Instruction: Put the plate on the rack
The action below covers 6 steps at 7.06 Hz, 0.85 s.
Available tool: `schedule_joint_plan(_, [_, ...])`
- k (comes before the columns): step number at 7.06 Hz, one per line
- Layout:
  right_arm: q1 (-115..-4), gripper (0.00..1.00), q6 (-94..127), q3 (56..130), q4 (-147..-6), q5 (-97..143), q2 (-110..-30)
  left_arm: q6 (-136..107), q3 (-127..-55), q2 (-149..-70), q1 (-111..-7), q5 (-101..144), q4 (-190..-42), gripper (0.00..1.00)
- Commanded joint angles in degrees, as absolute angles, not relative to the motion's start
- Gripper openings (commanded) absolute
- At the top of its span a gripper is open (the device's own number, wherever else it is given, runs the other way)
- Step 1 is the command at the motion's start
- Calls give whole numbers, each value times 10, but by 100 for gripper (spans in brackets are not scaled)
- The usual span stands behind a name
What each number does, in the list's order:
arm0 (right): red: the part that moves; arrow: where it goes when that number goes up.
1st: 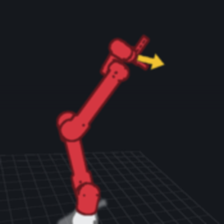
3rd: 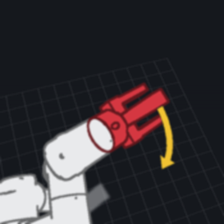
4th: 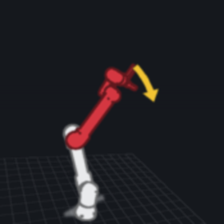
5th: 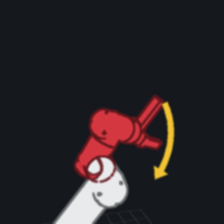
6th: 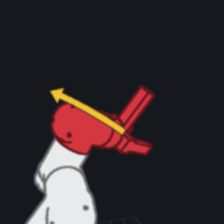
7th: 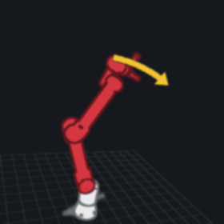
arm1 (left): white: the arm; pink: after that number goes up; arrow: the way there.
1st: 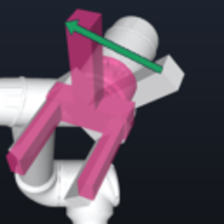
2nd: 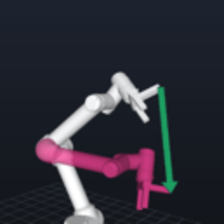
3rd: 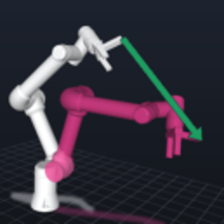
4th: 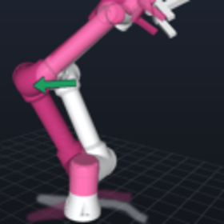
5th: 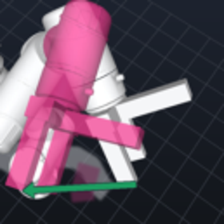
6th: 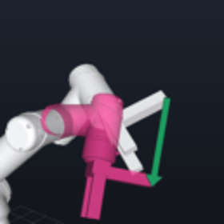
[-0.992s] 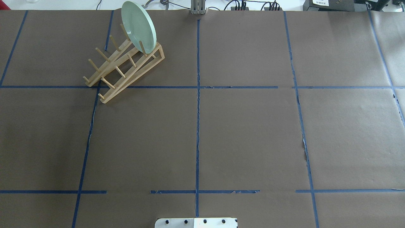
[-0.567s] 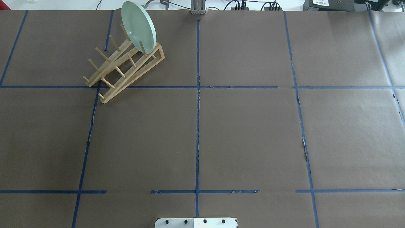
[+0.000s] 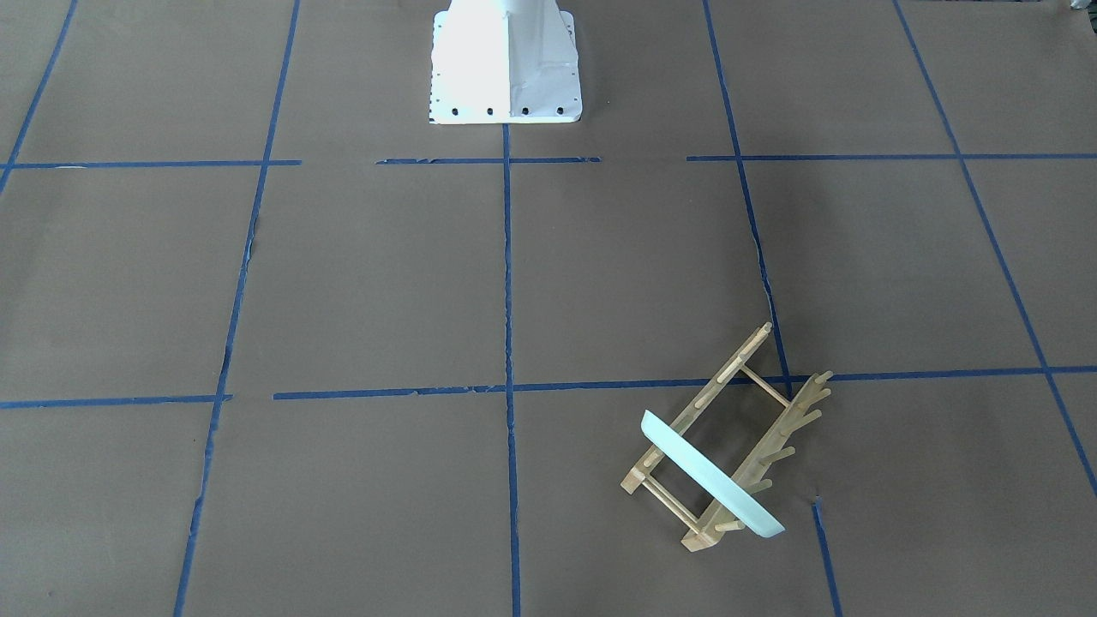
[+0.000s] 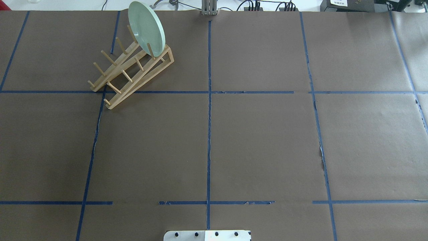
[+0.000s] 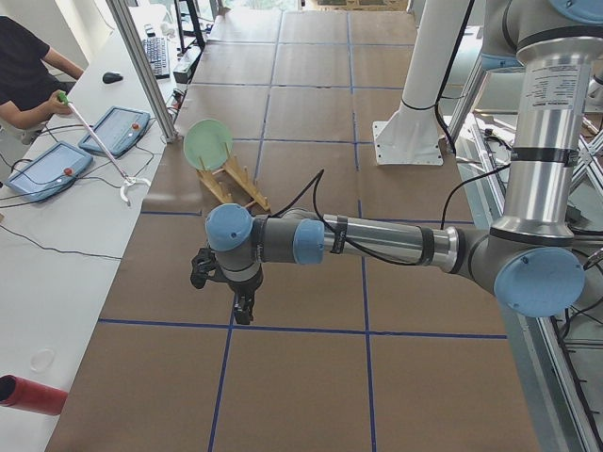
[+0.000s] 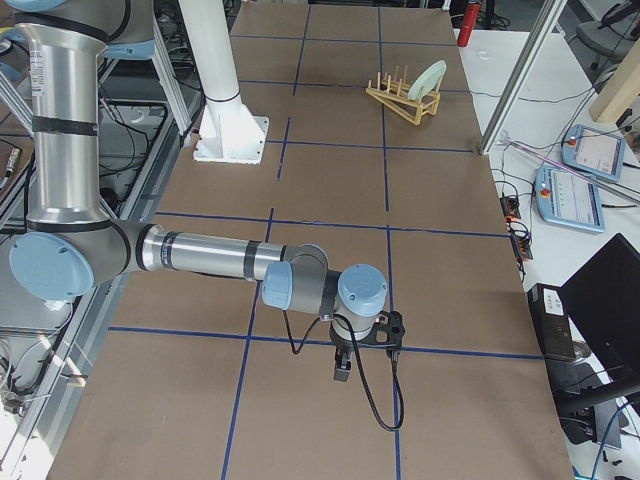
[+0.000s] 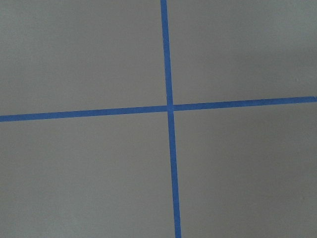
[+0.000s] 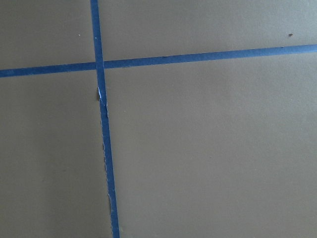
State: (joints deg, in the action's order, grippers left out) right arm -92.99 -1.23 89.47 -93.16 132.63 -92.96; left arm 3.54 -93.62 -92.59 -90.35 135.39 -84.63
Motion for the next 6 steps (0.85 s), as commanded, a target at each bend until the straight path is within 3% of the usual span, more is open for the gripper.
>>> schedule_joint_plan(1, [-930, 100, -12, 895, -932, 1326, -930, 104, -936, -908, -921, 1358, -846, 100])
schedule_joint_plan(6, [-930, 100, -12, 895, -932, 1326, -930, 113, -935, -905, -925, 1359, -836, 100])
